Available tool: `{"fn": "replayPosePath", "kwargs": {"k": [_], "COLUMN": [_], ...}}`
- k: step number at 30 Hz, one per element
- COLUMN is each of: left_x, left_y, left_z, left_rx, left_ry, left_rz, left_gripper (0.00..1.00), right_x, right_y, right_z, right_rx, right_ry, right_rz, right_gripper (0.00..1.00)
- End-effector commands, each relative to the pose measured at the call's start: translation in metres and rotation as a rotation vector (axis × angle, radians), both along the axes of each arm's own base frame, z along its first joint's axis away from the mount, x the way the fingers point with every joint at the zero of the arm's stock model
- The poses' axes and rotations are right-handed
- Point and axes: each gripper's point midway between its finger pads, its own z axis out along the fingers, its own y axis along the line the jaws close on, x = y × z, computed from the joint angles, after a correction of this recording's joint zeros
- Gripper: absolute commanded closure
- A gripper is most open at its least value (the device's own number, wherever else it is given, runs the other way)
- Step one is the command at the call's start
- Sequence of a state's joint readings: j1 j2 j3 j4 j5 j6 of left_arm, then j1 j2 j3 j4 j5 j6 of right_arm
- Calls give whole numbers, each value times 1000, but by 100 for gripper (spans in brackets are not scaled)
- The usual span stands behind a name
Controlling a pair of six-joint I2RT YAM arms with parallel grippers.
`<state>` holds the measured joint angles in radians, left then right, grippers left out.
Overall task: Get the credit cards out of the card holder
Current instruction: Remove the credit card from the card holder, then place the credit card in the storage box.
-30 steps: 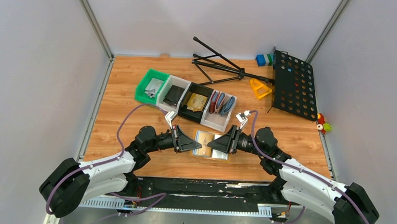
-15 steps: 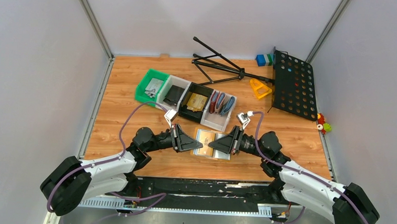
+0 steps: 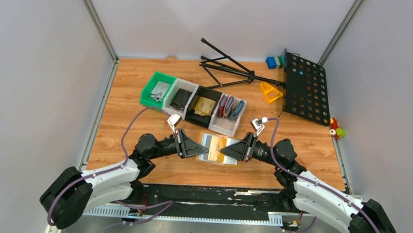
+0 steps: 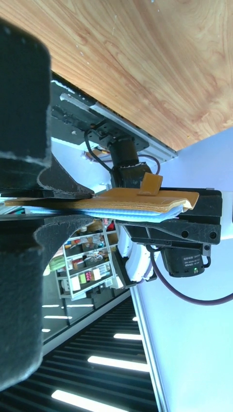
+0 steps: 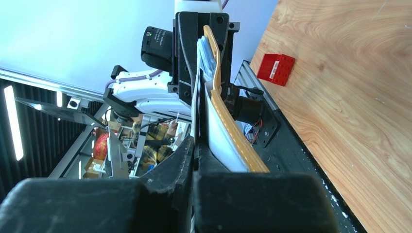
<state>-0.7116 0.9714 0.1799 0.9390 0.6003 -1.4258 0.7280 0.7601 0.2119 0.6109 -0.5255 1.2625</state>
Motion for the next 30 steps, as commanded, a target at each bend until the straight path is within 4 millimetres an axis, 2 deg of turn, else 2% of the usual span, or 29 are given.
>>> {"fn": "replayPosePath", "kwargs": {"k": [1,4,7,8,11,14,17,22,26,30], "left_x": [4,9,15,16,24,32,31,28,34,38], "left_y": [4,7,9,11,18,33,44,49,60,71], "left_z": [8,2,-16,-24,-51,-77,-97,-122,-134,-141], "left_rx": [-30,-8,74,110,253,452,614,750,830,898], "left_ry": [-33,-24,-2,7,32,27,18,27,10,2], "left_rz": [31,52,77,87,132,198,181,114,152,187], "left_gripper": [87,91,92,93,94,94,94,96,96,96], "right_x": [0,3,11,14,22,28,34,52,79,110], "right_y": [-4,-9,-17,-20,-33,-41,-46,-42,-30,-15], "right_z": [8,3,-12,-11,-27,-29,-31,-24,-7,-7], "right_rx": [26,-2,-89,-105,-218,-292,-352,-383,-388,-495], "right_ry": [-37,-35,-16,-35,-37,-62,-82,-121,-169,-150], "right_rz": [-8,-29,-76,-98,-166,-219,-245,-285,-318,-317], "right_gripper": [100,100,100,100,100,100,100,100,100,100]}}
